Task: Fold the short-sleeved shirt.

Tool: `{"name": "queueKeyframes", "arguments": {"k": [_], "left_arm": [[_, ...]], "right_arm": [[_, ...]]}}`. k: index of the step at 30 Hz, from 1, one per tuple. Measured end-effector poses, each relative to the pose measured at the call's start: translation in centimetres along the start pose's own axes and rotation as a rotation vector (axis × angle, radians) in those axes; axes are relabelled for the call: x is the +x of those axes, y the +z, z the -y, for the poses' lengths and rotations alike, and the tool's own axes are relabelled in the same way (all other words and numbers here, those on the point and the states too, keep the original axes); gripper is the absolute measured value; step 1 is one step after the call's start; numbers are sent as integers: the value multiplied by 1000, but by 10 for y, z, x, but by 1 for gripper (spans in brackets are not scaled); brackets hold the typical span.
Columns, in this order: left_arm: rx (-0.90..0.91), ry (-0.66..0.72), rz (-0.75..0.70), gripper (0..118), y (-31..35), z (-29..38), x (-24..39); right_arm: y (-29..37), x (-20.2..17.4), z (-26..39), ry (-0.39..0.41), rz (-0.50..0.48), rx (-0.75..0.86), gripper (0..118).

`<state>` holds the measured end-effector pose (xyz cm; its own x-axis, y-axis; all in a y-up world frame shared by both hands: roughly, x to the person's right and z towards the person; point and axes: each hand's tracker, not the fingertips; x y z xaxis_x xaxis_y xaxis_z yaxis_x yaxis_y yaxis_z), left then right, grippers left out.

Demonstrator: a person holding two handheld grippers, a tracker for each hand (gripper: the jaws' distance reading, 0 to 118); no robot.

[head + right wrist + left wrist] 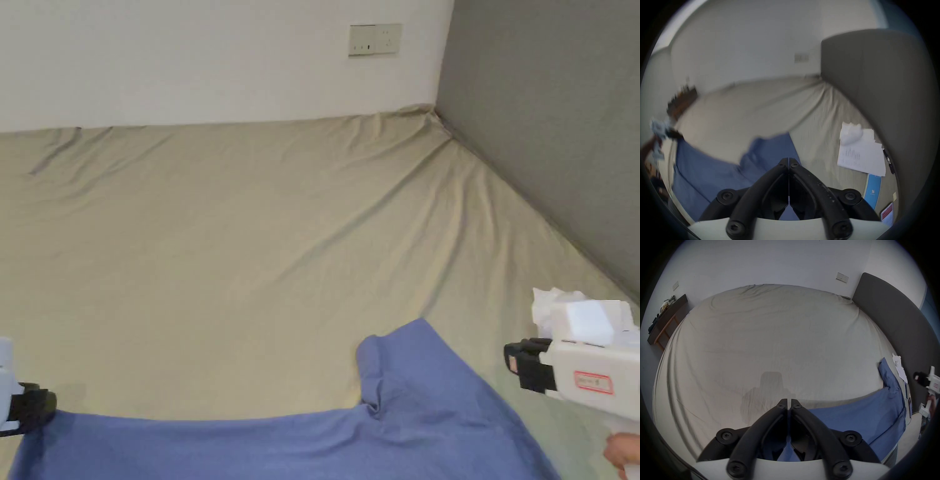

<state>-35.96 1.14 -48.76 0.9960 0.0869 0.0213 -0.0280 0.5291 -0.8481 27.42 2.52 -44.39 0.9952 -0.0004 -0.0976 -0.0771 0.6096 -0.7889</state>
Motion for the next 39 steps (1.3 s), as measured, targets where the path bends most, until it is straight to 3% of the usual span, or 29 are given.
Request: {"name": "queueKeyframes", "arguments": {"k": [1,2,3,4,5,7,11,12,14,15,17,20,24,27,29,32,35,39], "left_arm": [[1,2,-1,1,-1,-1,-1],[-1,4,1,1,-1,0,-1],[-2,6,-2,1,-1,1,0],[-7,5,-2,1,-4,1,-5],[-8,2,-3,1,-3,3,-6],[-11,-5,-6,1,-1,5,-7],[-19,12,1,1,-8,5,-21],[-22,17,3,1,-7,8,-19],[-30,17,-2,1,-10,10,-18],[-36,15,-5,1,-11,11,-19],[-42,14,-9,1,-14,13,-16],[-45,26,-15,1,-16,19,-11],[-15,52,-23,1,-4,25,-6],[36,85,-5,1,17,28,-10],[91,126,21,1,36,33,-12],[147,122,44,1,71,56,-16],[203,130,76,1,111,91,-23],[230,124,79,1,160,146,-26]], "right_arm": [[-16,2,1,-34,-44,-55,13],[-32,9,2,-76,-88,-87,40],[-48,14,4,-109,-81,-118,81],[-61,17,3,-126,-38,-153,101],[-72,20,4,-126,-14,-179,106],[-92,25,-1,-130,12,-192,91],[-126,28,-14,-157,-4,-240,83],[-130,23,-18,-160,-6,-242,68],[-135,15,-20,-144,-7,-234,27],[-137,8,-21,-115,-7,-245,15],[-130,-8,-15,-65,-61,-268,15],[-120,-25,-8,18,1,-227,4],[-86,-16,-12,-27,62,-86,3],[-44,-4,-15,-88,36,-10,3],[-11,-2,-10,-83,44,49,3],[47,-9,15,-10,43,137,2],[99,-6,48,-69,11,176,2],[142,4,105,-81,4,173,2]]}}
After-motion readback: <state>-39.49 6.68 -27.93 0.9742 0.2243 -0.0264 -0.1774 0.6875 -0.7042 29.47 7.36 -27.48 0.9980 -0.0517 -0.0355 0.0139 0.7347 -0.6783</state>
